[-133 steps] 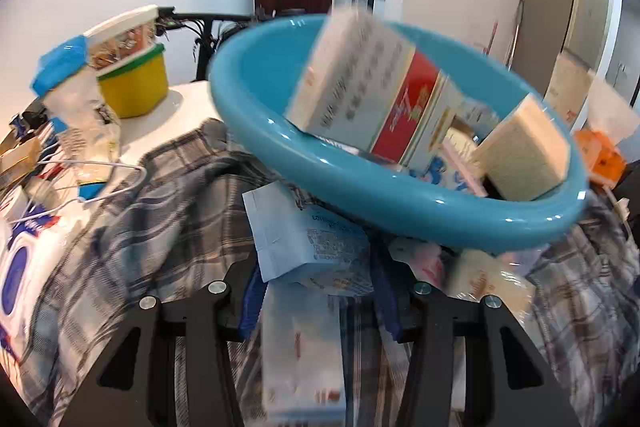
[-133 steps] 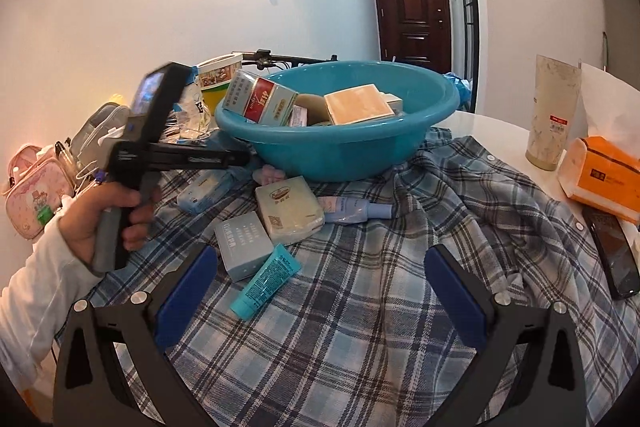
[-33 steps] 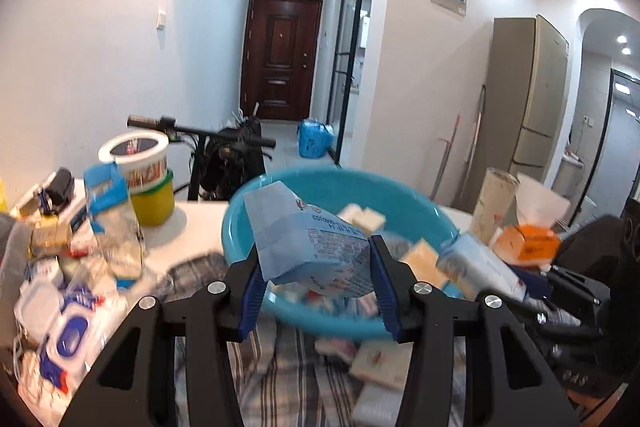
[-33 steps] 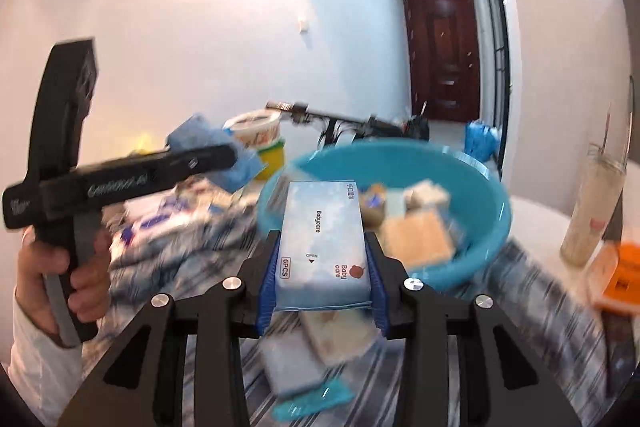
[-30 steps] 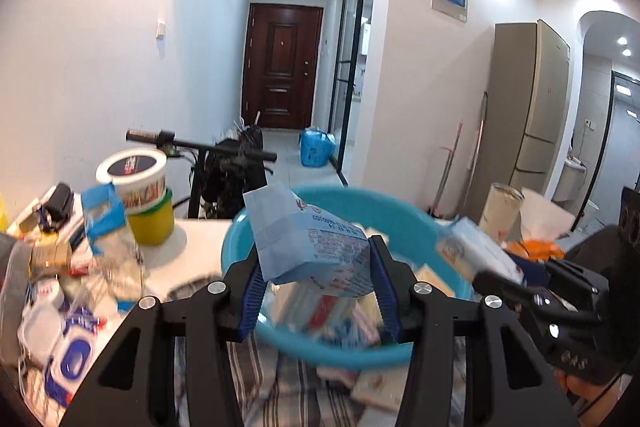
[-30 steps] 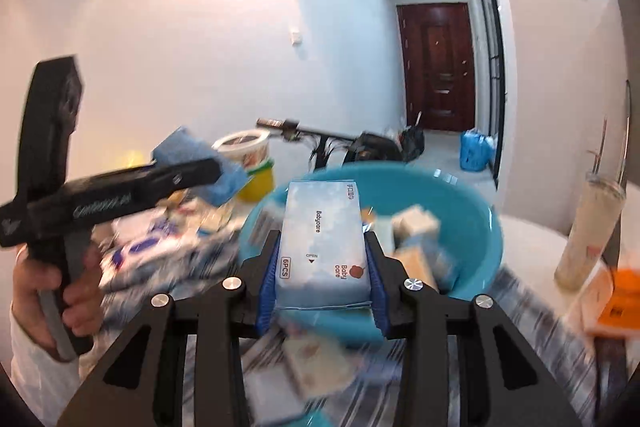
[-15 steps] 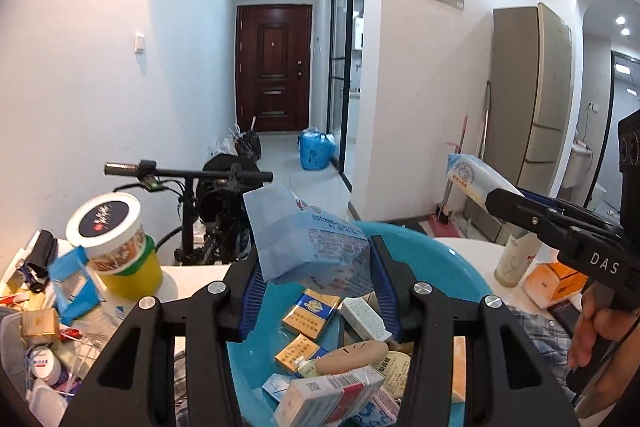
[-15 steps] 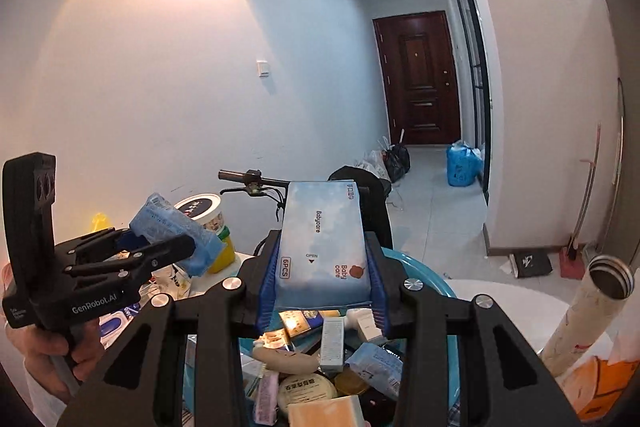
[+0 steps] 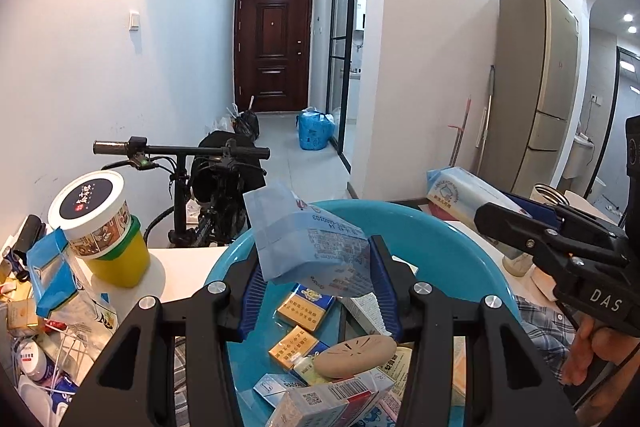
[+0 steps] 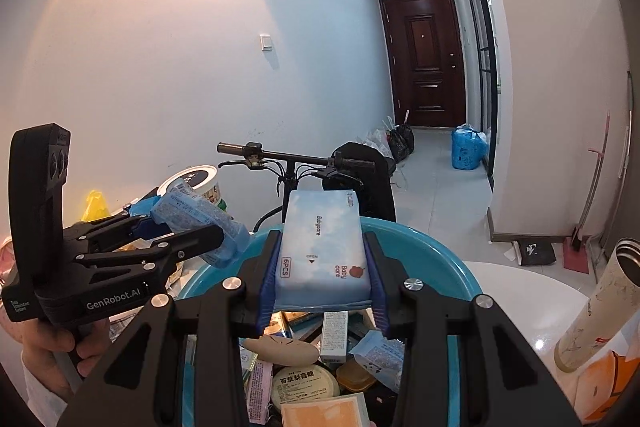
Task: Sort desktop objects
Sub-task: 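Carry the wipes pack with the right tool over the basin while the left tool carries the blue packet there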
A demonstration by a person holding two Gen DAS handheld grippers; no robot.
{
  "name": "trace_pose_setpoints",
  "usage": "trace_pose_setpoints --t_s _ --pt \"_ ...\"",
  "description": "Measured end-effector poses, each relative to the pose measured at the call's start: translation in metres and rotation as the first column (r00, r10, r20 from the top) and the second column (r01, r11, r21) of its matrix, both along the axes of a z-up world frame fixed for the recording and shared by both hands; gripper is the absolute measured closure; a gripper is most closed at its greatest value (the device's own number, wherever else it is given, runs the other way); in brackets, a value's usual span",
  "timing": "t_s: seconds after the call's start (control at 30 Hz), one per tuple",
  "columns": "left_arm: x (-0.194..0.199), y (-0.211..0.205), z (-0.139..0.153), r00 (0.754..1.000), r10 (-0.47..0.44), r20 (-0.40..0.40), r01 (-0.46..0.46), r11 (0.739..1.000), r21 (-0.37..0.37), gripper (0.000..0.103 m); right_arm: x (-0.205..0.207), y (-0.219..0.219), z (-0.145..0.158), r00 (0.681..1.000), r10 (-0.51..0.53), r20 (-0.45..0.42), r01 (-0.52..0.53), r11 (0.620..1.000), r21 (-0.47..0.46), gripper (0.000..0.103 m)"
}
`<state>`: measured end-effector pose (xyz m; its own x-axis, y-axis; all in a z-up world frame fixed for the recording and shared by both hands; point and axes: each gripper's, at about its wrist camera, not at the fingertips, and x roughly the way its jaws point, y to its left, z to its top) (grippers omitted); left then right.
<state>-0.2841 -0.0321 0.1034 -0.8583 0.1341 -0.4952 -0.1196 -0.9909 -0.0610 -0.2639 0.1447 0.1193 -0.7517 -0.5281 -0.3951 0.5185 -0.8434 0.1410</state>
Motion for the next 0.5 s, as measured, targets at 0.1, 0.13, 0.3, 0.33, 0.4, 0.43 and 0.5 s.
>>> trace_pose_setpoints --t_s 0.1,0.13,0.3,0.33,0.4,0.43,0.5 --pt "-0.003 -0.003 -0.004 1.000 -0.006 0.014 0.006 1.000 0.017 0.052 0.000 -0.001 -0.002 1.000 0.003 0.009 -0.003 1.000 0.004 0.065" --pt "-0.004 -0.002 -0.006 1.000 -0.005 0.017 0.005 1.000 0.012 0.052 -0.001 -0.001 -0.002 1.000 0.000 0.012 0.000 1.000 0.007 0.065" --pt "-0.007 0.003 -0.011 0.999 -0.008 0.031 0.008 1.000 -0.002 0.052 -0.010 0.004 -0.006 1.000 -0.004 0.026 0.004 1.000 -0.002 0.065" --pt "-0.007 0.003 -0.012 0.999 -0.009 0.032 0.009 1.000 -0.002 0.052 -0.011 0.005 -0.006 1.000 -0.004 0.027 0.004 1.000 -0.004 0.065" --pt "-0.007 0.005 -0.012 0.999 -0.007 0.032 0.008 1.000 -0.008 0.052 -0.011 0.007 -0.006 1.000 -0.005 0.027 0.005 1.000 -0.010 0.065" --pt "-0.007 0.005 -0.012 0.999 -0.008 0.033 0.009 1.000 -0.008 0.052 -0.011 0.008 -0.005 1.000 -0.005 0.027 0.005 1.000 -0.011 0.065" --pt "-0.007 0.006 -0.013 0.999 -0.010 0.034 0.010 1.000 -0.008 0.052 -0.013 0.010 -0.005 1.000 -0.007 0.026 0.007 1.000 -0.011 0.065"
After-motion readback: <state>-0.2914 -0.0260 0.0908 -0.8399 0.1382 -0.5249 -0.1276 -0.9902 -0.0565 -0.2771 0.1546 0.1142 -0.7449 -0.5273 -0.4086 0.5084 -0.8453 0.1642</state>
